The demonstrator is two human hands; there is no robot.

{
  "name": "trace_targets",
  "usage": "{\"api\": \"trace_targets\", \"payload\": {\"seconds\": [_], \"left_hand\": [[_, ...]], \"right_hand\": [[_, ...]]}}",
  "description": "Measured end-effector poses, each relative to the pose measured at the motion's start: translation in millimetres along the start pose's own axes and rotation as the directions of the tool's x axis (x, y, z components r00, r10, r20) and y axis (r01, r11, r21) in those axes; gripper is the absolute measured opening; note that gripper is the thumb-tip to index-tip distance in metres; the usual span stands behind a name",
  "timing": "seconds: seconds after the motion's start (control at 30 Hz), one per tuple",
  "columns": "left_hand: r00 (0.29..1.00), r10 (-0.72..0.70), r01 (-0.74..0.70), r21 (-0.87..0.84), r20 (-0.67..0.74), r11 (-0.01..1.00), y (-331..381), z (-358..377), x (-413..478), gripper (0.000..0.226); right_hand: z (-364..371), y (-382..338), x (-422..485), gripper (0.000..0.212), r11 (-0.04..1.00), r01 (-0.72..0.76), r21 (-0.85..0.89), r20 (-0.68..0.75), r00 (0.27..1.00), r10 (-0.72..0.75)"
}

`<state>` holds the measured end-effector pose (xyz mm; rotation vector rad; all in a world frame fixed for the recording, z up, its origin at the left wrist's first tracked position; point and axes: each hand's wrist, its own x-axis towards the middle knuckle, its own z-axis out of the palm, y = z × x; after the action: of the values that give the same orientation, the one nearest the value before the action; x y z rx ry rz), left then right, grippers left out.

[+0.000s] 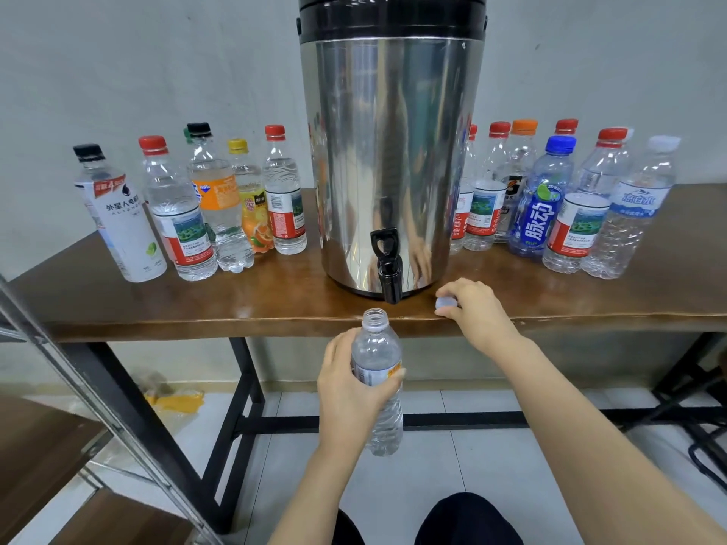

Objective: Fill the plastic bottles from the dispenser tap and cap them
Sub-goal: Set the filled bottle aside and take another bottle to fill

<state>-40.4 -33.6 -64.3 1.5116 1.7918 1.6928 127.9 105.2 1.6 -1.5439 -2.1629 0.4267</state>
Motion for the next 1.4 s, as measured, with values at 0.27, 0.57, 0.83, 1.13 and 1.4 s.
{"api": "trace_targets", "payload": {"seconds": [0.27,0.57,0.83,1.13,1.4], "left_hand": [[0.987,-0.129,0.118,-0.113,-0.097,0.987,19,-41,9,0.070],[0.982,-0.075,0.061,-0.085,-0.173,0.995,37,-80,11,0.073],[0.986,-0.064,0.067,0.016,-0.155,0.998,39,-118,12,0.072],[0.983,-0.086,0.097,0.063,-0.160,0.993,35,-136,9,0.074],[0.983,-0.099,0.113,0.083,-0.155,0.990,27,-141,7,0.073]], "right_hand": [[-30,-60,-35,0.018,0.816,0.257,0.517,-0.382,0.923,-0.049],[-75,-167,-52,0.029,0.736,0.569,0.367,-0.010,0.793,-0.609],[-59,-208,-44,0.032,0.713,0.643,0.279,0.215,0.682,-0.699],[-44,-226,-43,0.031,0.707,0.659,0.256,0.232,0.668,-0.707],[-33,-236,-44,0.050,0.805,0.592,0.027,0.280,0.769,-0.575]]}}
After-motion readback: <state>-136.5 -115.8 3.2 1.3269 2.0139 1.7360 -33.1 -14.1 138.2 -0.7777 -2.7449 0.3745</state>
